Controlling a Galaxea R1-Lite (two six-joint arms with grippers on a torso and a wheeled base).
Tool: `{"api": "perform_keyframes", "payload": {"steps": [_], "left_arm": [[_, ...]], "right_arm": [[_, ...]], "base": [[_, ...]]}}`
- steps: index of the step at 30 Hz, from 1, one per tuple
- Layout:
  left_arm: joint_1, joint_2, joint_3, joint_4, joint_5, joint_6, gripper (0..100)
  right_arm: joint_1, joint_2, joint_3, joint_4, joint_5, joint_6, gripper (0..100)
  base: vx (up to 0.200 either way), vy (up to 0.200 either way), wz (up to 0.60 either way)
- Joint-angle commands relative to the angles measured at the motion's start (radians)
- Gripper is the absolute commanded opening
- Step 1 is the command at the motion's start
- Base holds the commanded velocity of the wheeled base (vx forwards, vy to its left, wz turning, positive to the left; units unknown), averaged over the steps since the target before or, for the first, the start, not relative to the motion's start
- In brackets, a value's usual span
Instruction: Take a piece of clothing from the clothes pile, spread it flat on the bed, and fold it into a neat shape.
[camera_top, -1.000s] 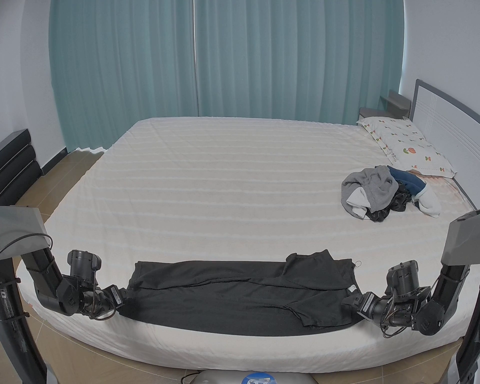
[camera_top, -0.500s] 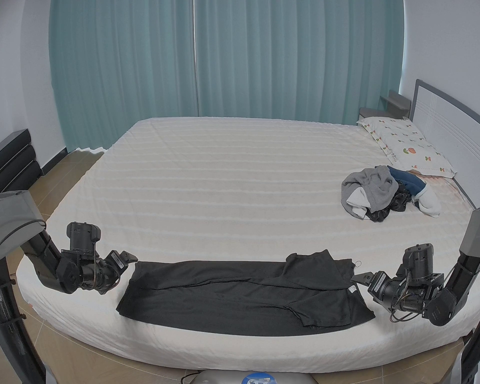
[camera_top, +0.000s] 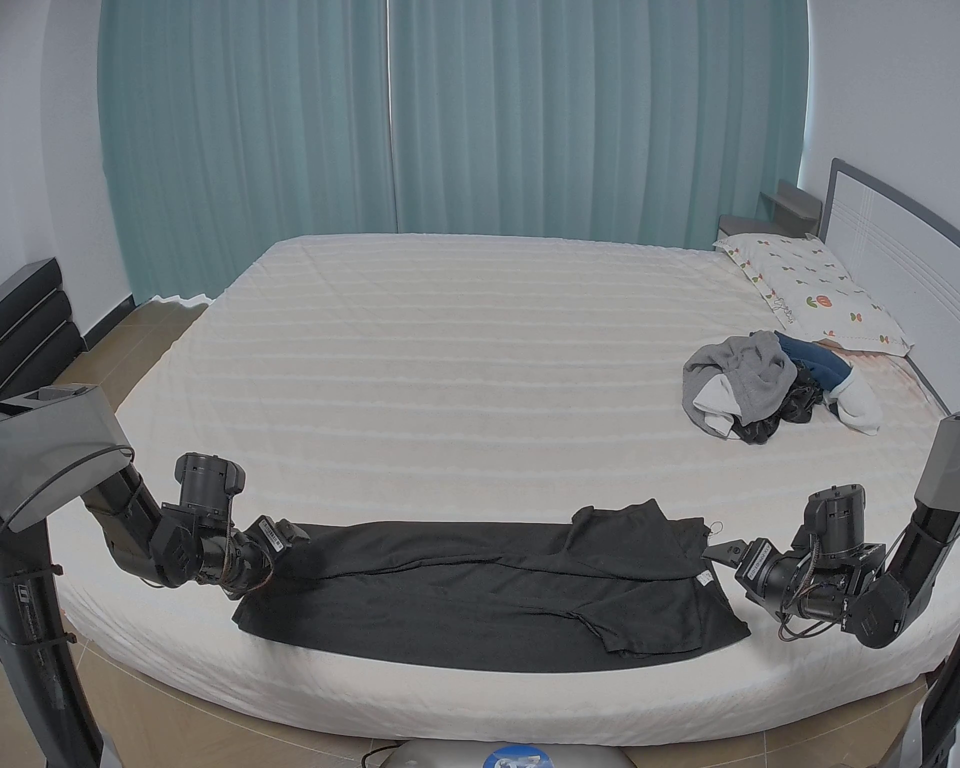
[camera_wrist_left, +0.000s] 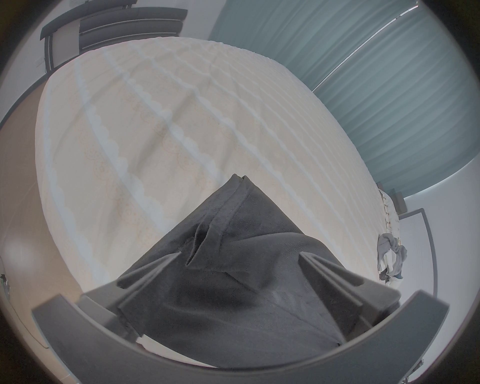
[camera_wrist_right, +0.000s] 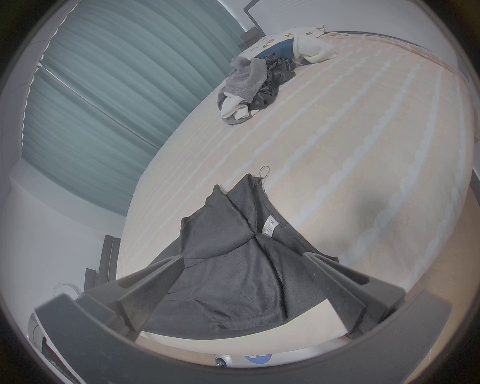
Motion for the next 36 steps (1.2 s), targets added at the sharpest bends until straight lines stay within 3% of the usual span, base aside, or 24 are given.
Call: {"api": "perform_keyframes", "payload": {"steps": [1, 10, 14, 19, 32, 33, 36], "left_arm": [[0.003, 0.032, -0.014, -0.005, 0.017, 0.0, 0], [0.016, 0.055, -0.043, -0.034, 0.113, -0.037, 0], [0.015, 0.029, -0.022, -0.137, 0.116, -0.094, 0], [0.015, 0.046, 0.006, -0.237, 0.114, -0.096, 0], [0.019, 0.066, 0.0, -0.254, 0.1, -0.097, 0], [0.019, 0.066, 0.0, -0.254, 0.099, -0.097, 100], [0.021, 0.067, 0.001, -0.254, 0.099, -0.096, 100]], "right_arm": [[0.005, 0.009, -0.001, -0.001, 0.006, 0.0, 100], [0.014, 0.014, -0.041, 0.015, 0.012, 0.002, 100], [0.034, 0.052, -0.074, 0.013, 0.012, 0.006, 100], [0.057, 0.13, -0.118, 0.01, 0.011, 0.008, 100], [0.087, 0.158, -0.175, 0.015, 0.011, 0.006, 100], [0.087, 0.158, -0.175, 0.013, 0.011, 0.006, 100], [0.088, 0.158, -0.176, 0.013, 0.011, 0.006, 100]], "base": [[0.0, 0.0, 0.0], [0.0, 0.0, 0.0], [0.0, 0.0, 0.0], [0.0, 0.0, 0.0], [0.0, 0.0, 0.0], [0.0, 0.0, 0.0], [0.0, 0.0, 0.0]]}}
